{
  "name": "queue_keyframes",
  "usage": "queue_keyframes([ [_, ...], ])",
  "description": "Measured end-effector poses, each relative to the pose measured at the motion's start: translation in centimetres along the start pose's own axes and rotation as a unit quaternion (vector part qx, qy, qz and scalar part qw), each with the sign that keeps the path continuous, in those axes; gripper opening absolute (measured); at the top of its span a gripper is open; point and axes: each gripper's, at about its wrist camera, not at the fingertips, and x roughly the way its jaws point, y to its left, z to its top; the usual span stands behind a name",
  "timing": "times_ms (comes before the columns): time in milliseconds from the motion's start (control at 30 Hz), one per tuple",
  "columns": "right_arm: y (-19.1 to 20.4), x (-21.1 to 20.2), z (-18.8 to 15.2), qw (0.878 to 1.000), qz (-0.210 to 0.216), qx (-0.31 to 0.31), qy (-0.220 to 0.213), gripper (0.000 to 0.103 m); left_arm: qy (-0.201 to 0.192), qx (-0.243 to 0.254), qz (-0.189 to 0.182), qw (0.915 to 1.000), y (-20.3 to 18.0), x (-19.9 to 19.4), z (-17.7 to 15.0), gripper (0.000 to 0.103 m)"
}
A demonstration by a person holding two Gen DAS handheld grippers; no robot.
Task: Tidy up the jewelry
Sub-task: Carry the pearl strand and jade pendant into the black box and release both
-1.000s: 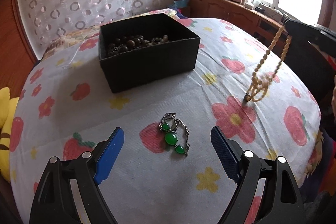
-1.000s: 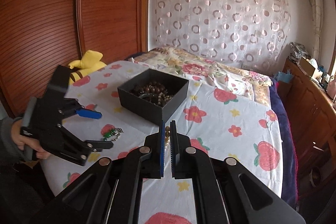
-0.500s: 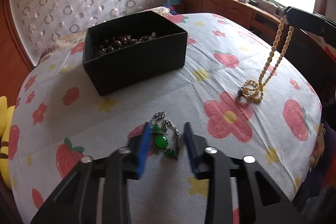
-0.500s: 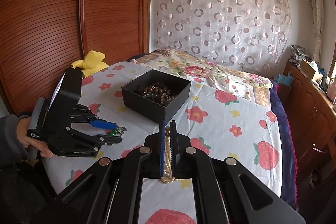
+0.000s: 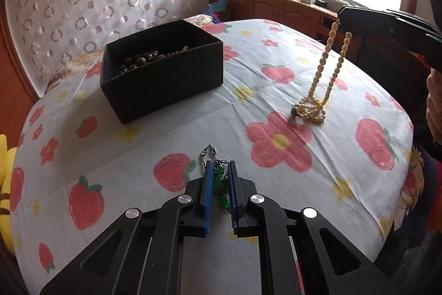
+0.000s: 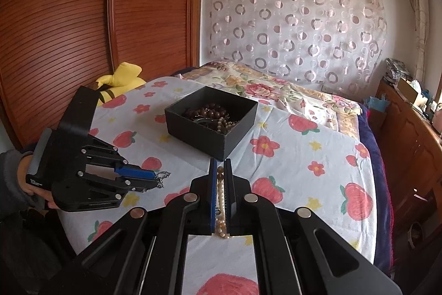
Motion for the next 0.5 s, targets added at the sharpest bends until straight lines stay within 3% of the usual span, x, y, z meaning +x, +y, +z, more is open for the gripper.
queue_keyframes([
  [500, 1.0, -0.7, 1.2, 1.000, 0.007, -0.006, -0.015, 0.005, -0.054, -0.050, -0.001, 0.9973, 2.4, -4.3, 0.5, 0.009],
])
